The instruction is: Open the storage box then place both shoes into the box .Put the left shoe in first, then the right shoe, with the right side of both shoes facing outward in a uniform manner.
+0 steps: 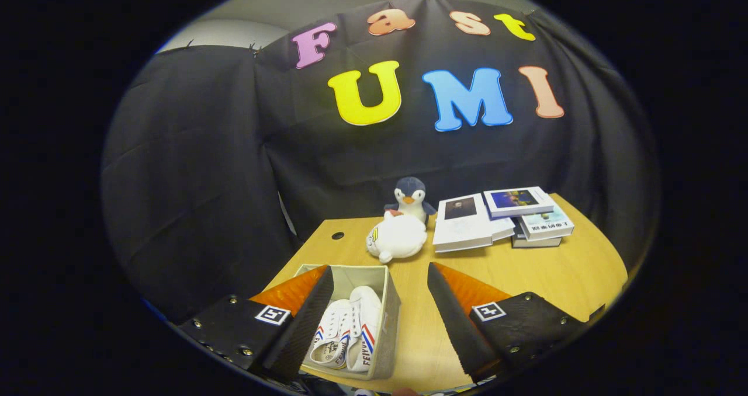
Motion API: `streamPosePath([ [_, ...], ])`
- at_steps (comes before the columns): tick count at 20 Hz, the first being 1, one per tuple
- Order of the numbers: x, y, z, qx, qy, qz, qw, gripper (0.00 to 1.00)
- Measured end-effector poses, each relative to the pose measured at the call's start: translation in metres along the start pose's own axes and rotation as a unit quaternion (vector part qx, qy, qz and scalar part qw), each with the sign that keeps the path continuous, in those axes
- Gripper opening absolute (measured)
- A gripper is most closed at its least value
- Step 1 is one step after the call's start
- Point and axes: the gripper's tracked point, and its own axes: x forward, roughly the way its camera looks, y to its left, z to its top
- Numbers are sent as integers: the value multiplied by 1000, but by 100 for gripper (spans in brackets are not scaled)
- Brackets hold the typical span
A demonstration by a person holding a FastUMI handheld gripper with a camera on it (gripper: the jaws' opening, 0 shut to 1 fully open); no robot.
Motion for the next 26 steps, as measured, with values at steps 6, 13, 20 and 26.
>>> streamPosePath([
  [6,-26,-44,38,-45,-50,-34,997,98],
  [13,-55,-102,55,-70,-98,-98,988,98],
  [20,-73,-142,73,-55,-134,-133,980,97],
  [26,-74,-158,90,-55,-156,-146,975,98],
])
